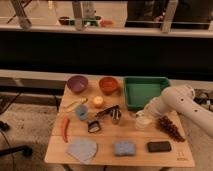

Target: Place fork in paper cup

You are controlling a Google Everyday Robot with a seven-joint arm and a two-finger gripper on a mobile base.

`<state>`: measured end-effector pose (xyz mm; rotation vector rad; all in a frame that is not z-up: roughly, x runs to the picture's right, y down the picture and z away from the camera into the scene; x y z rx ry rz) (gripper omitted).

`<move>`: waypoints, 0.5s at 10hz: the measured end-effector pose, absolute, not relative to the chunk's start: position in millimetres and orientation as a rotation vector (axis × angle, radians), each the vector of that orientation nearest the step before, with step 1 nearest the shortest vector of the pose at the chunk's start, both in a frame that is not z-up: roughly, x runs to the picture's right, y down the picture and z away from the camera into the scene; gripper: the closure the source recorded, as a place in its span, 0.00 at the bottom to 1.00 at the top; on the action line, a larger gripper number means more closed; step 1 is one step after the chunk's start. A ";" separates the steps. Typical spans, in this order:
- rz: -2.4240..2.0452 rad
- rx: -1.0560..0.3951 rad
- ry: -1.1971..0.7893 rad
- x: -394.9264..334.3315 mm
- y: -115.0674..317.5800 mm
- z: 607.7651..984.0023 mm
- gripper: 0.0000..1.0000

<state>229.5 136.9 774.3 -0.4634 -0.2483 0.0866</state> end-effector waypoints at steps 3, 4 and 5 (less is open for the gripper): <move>0.087 -0.464 -0.248 229.5 137.0 774.3 0.23; 0.087 -0.464 -0.248 229.6 137.0 774.4 0.23; 0.087 -0.464 -0.248 229.6 137.0 774.4 0.23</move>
